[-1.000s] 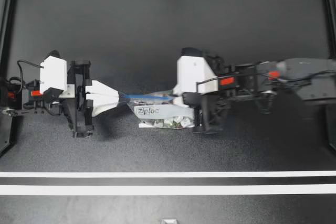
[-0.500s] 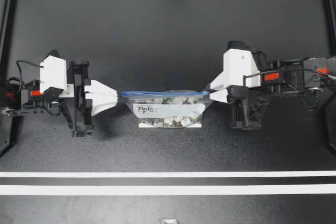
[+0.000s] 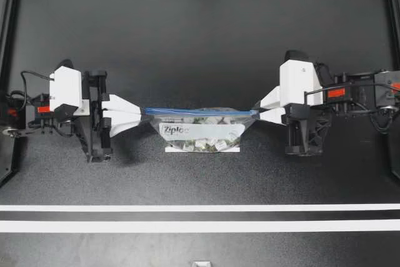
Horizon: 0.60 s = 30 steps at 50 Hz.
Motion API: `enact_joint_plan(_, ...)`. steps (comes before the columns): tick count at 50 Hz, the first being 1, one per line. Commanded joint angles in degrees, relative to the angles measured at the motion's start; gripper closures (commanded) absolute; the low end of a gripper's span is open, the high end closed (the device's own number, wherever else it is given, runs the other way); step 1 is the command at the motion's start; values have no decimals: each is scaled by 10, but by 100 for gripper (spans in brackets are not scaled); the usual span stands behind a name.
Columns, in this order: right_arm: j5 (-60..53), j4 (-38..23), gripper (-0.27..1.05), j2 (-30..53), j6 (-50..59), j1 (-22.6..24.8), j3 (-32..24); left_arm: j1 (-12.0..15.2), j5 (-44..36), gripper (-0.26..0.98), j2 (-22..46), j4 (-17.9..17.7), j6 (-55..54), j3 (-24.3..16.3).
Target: Slide open the ziploc bag.
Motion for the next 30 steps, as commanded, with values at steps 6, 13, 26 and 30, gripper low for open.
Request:
enact_joint_plan(6,-1,-1,91,-27,-2,-5,3,4,2,90,-11,-1,8,-4)
enact_joint_plan(13,-16,0,90,-25,4,-5,8,3,9,90,-14,-1,8,-9)
enact_joint_plan(26,-63,3,71,-13,4,-5,14,3,9,81,-18,0,9,-7)
enact_joint_plan(30,-69,4,60,-10,5,-5,15,3,9,74,-20,1,11,-6)
